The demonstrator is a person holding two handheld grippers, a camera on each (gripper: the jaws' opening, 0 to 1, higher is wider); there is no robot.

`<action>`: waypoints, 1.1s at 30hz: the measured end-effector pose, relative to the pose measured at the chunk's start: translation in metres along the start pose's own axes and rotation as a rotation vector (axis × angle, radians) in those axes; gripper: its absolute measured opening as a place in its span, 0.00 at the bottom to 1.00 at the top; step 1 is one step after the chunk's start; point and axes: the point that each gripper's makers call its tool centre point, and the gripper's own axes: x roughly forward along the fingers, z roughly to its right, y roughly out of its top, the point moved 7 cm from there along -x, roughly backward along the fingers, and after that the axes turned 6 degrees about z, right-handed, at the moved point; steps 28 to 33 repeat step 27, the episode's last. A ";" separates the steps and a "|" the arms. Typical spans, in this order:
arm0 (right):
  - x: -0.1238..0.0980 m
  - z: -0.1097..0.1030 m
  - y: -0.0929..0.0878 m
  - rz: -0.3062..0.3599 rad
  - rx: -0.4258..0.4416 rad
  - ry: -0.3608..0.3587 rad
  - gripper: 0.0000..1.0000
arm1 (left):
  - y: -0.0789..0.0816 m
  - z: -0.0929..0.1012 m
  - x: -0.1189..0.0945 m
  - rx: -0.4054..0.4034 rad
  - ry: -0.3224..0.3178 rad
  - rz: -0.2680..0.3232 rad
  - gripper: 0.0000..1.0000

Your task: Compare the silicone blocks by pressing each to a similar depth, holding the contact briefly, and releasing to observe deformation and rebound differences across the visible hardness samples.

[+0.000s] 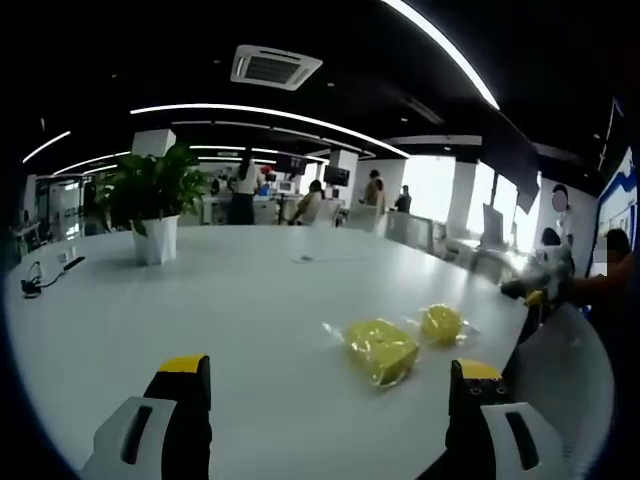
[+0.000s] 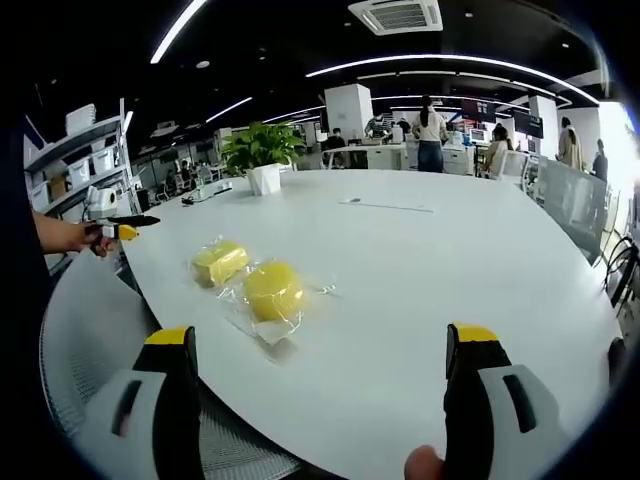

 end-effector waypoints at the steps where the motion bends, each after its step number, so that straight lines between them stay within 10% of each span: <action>1: -0.001 0.000 0.000 0.005 -0.004 0.001 0.97 | 0.000 0.001 0.000 0.000 -0.006 -0.003 1.00; 33: -0.001 0.007 -0.005 0.002 -0.012 -0.037 0.97 | 0.000 -0.004 0.001 -0.007 0.000 0.010 1.00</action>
